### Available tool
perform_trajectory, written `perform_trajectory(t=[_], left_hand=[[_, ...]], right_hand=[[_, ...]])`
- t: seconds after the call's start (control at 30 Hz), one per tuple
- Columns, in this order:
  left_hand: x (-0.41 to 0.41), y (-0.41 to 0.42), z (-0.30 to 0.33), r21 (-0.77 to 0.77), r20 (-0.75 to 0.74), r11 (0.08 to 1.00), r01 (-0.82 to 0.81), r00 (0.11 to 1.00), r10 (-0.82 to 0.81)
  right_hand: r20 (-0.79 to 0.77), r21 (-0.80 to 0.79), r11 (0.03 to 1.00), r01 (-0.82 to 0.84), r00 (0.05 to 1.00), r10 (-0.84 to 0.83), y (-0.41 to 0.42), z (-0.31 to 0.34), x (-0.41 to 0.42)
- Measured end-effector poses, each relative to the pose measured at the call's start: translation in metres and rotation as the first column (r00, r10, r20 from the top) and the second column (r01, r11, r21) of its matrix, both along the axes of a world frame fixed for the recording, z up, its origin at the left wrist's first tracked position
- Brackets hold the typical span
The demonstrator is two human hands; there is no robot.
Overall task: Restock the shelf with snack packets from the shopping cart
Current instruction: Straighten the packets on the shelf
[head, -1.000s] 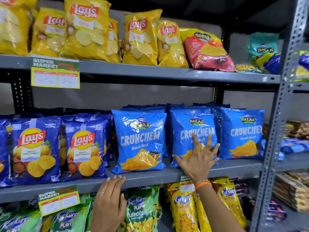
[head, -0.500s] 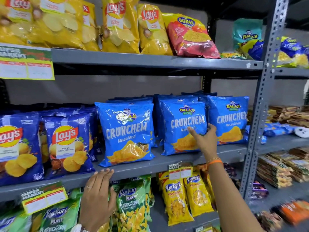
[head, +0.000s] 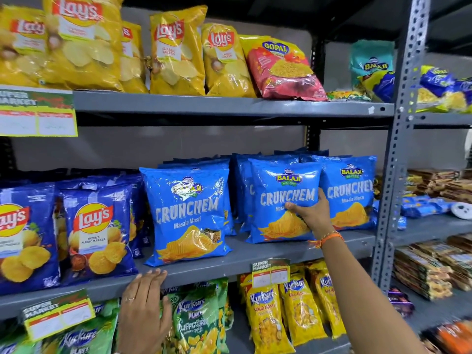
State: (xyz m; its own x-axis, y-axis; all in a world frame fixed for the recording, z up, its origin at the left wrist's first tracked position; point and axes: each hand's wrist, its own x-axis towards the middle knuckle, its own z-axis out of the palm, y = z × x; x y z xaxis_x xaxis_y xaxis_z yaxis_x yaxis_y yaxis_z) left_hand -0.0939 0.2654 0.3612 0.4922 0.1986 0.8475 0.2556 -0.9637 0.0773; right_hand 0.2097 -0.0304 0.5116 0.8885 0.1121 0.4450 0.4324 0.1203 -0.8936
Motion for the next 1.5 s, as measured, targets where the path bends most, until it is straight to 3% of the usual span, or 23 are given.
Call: perform_trajectory(t=[0.27, 0.5, 0.6, 0.67, 0.7, 0.77, 0.83, 0.93, 1.2, 1.5], left_hand=[[0.001, 0.002, -0.005, -0.017, -0.034, 1.000, -0.017, 0.999, 0.017], [0.000, 0.002, -0.002, 0.019, -0.026, 1.000, -0.011, 1.000, 0.011], [-0.001, 0.002, -0.001, 0.004, -0.039, 1.000, 0.005, 0.999, -0.005], [-0.002, 0.003, -0.002, -0.008, -0.059, 1.000, 0.007, 0.998, -0.008], [-0.002, 0.003, -0.003, -0.019, -0.069, 1.000, 0.011, 0.998, -0.012], [-0.003, 0.003, -0.004, -0.041, -0.087, 0.999, 0.009, 0.996, -0.012], [-0.003, 0.004, -0.007, -0.056, -0.106, 0.998, 0.004, 0.994, -0.010], [-0.005, 0.005, -0.006, -0.061, -0.119, 0.998, 0.013, 0.993, -0.020], [-0.013, 0.004, 0.000, -0.054, -0.154, 0.998, 0.040, 0.987, -0.048], [-0.016, -0.003, 0.004, -0.047, -0.135, 0.998, 0.033, 0.990, -0.039]], right_hand=[[-0.039, -0.056, 0.996, -0.066, 0.997, 0.064, -0.001, 0.004, 0.011], [-0.060, -0.048, 0.997, 0.057, 0.996, -0.059, -0.005, 0.000, 0.003], [-0.011, -0.028, 0.948, 0.318, 0.948, -0.319, -0.008, 0.004, -0.022], [0.139, 0.130, 0.826, 0.548, 0.815, -0.562, 0.001, 0.005, -0.053], [0.206, 0.219, 0.798, 0.562, 0.773, -0.601, 0.011, 0.006, -0.074], [0.270, 0.209, 0.890, 0.405, 0.851, -0.451, 0.042, 0.008, -0.112], [0.206, -0.006, 0.995, 0.102, 0.974, -0.098, 0.080, 0.006, -0.137], [0.046, -0.247, 0.950, -0.191, 0.977, 0.209, 0.128, -0.002, -0.148], [-0.112, -0.218, 0.922, -0.321, 0.946, 0.303, 0.166, -0.007, -0.130], [-0.053, -0.176, 0.940, -0.292, 0.957, 0.287, 0.160, -0.015, -0.108]])
